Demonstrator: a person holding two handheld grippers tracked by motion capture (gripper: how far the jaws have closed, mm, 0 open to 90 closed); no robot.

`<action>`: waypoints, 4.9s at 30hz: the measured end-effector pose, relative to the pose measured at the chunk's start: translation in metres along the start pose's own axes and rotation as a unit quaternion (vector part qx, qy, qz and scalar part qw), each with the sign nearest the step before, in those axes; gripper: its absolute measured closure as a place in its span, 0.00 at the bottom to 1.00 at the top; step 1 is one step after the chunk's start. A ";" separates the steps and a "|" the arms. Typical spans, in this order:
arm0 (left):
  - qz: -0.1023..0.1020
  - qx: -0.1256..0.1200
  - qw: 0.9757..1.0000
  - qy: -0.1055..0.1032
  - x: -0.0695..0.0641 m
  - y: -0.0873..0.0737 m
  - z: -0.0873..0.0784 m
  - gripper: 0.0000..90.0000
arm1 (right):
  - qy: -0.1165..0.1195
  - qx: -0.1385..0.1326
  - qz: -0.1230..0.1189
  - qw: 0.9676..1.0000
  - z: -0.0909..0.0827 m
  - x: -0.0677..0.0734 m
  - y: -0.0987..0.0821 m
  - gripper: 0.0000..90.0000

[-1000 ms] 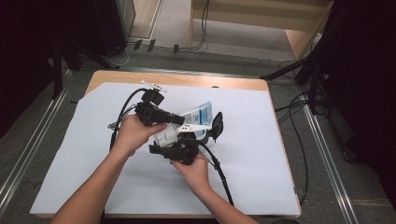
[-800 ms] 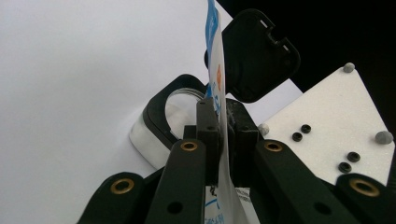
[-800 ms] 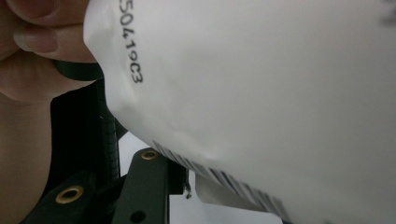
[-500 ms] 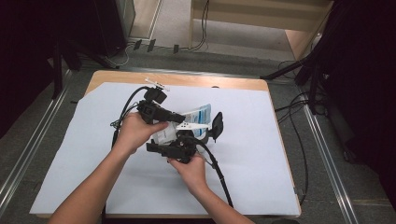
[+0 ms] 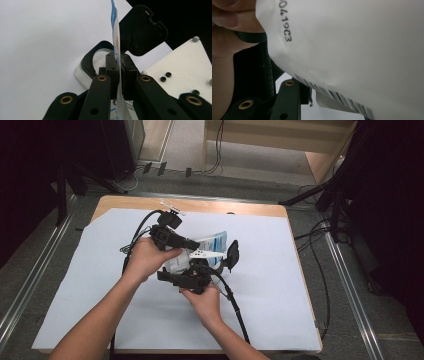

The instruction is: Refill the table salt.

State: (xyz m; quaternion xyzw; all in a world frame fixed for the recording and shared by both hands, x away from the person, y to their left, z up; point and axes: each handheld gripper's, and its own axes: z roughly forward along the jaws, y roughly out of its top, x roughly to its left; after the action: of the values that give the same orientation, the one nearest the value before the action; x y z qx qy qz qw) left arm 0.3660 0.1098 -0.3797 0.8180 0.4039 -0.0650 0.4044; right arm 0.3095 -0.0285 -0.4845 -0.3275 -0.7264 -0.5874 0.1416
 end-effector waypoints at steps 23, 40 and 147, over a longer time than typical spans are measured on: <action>-0.004 -0.001 1.000 -0.006 -0.001 0.003 -0.001 0.97 | 0.006 -0.024 0.018 1.000 0.001 -0.002 0.000 0.76; -0.012 -0.001 1.000 -0.008 0.002 0.001 -0.005 0.98 | -0.004 -0.017 0.010 1.000 0.003 -0.002 -0.001 0.69; -0.004 0.021 1.000 -0.006 -0.007 0.010 -0.004 1.00 | 0.028 -0.072 0.061 0.995 -0.004 -0.005 -0.008 0.74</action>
State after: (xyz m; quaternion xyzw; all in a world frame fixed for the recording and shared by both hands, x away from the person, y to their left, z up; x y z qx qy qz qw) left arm 0.3675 0.1053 -0.3684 0.8242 0.4035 -0.0806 0.3890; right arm 0.3073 -0.0341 -0.4922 -0.3638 -0.6569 -0.6372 0.1737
